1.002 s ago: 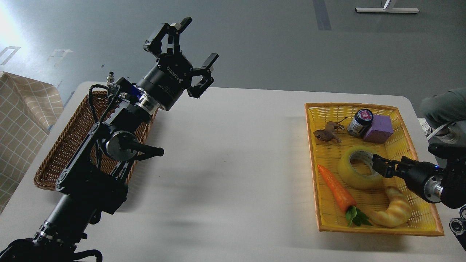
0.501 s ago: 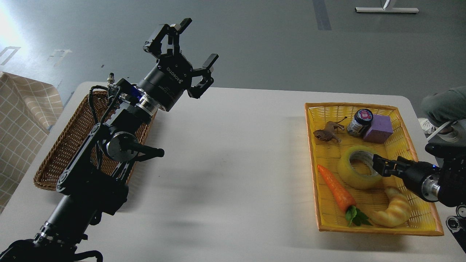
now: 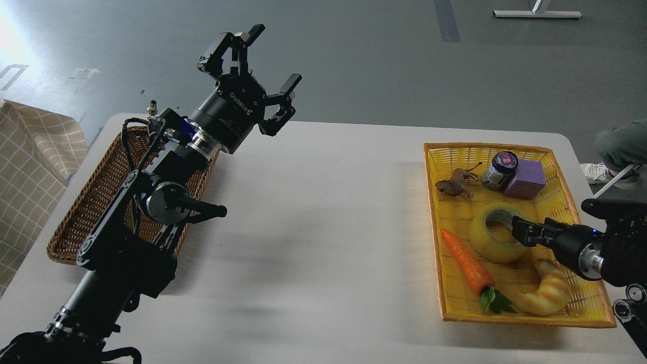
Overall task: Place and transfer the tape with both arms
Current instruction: 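Reach the right gripper into the tray and grasp the tape roll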
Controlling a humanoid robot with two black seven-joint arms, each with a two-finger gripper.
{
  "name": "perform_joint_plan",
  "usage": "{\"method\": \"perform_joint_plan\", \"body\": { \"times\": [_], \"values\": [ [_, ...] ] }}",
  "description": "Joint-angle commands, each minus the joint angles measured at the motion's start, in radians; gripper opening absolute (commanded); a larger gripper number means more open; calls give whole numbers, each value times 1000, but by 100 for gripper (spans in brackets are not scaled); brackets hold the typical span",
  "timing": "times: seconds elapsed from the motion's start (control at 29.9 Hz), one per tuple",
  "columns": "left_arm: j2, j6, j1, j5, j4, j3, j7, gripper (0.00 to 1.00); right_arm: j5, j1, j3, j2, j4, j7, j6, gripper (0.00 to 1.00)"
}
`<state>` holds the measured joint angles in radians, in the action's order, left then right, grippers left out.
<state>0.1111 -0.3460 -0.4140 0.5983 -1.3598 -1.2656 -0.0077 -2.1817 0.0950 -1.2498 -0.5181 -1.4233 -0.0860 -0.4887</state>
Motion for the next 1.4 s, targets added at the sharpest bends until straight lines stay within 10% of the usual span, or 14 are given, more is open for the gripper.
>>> {"method": "perform_joint_plan", "body": {
  "times": [0.0, 0.23, 1.04, 1.37],
  "values": [
    [-2, 2, 0, 1, -1, 0, 2, 98, 0, -1, 1, 9, 12, 0, 0, 68],
    [-2, 7, 1, 1, -1, 0, 2, 98, 0, 0, 0, 9, 12, 0, 0, 46],
    [4, 15, -3, 0, -1, 0, 9, 98, 0, -6, 1, 12, 10, 0, 0, 42],
    [2, 15, 0, 0, -1, -1, 8, 98, 0, -6, 1, 10, 9, 0, 0, 22]
  ]
}}
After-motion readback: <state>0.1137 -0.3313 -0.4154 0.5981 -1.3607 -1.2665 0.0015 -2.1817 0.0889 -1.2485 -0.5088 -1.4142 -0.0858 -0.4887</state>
